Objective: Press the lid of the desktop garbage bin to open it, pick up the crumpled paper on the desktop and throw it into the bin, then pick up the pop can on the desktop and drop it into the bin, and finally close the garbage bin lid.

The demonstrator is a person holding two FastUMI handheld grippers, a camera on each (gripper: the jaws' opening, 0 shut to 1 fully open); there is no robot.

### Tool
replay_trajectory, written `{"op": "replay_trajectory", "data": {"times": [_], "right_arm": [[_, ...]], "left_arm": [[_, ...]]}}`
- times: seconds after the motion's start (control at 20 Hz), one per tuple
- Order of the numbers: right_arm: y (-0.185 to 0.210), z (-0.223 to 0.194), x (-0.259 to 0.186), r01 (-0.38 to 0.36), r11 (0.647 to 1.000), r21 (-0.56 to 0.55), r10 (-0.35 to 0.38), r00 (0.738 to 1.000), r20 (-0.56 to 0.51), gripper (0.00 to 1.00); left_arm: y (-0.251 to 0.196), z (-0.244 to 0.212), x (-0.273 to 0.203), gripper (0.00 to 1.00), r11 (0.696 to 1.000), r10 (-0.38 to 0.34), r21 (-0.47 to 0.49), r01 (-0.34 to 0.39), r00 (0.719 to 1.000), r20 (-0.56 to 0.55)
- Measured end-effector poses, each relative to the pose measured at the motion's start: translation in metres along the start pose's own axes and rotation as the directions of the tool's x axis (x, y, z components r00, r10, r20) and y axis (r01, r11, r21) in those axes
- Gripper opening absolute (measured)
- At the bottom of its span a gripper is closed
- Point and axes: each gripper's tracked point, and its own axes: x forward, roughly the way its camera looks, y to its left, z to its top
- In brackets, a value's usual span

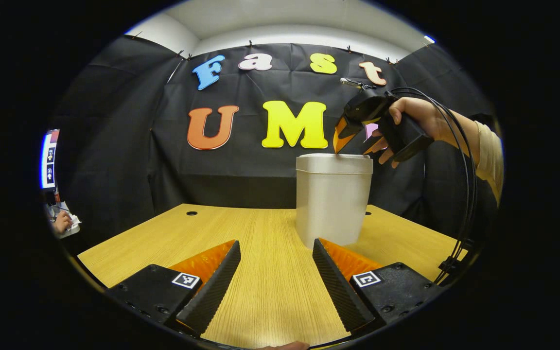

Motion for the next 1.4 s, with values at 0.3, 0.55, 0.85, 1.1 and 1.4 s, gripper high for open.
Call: {"op": "replay_trajectory", "data": {"times": [0.3,0.55,0.85,1.1,1.4], "right_arm": [[0.005,-0.008,0.011,-0.015,0.999,0.038,0.011,0.993,0.119,0.99],[0.007,-0.002,0.004,-0.013,1.0,-0.002,0.013,0.968,0.249,0.99],[0.014,-0.047,-0.028,-0.064,0.998,-0.027,0.069,0.946,0.318,0.96],[0.008,-0.081,-0.072,-0.052,0.988,-0.146,0.111,0.893,0.436,0.97],[-0.016,-0.111,-0.118,-0.116,0.982,-0.152,0.175,0.864,0.471,0.95]], "left_arm": [[-0.013,-0.003,0.003,0.98,1.0,-0.006,0.006,0.006,1.0,-0.017],[-0.02,-0.004,0.003,0.98,1.0,-0.004,-0.007,0.004,1.0,-0.026],[-0.027,0.019,0.003,0.98,1.0,0.016,-0.023,-0.014,0.998,0.06],[-0.026,0.024,0.012,0.98,0.997,0.048,-0.062,-0.042,0.995,0.091],[-0.032,0.031,0.02,0.98,0.995,0.075,-0.067,-0.069,0.994,0.081]]}}
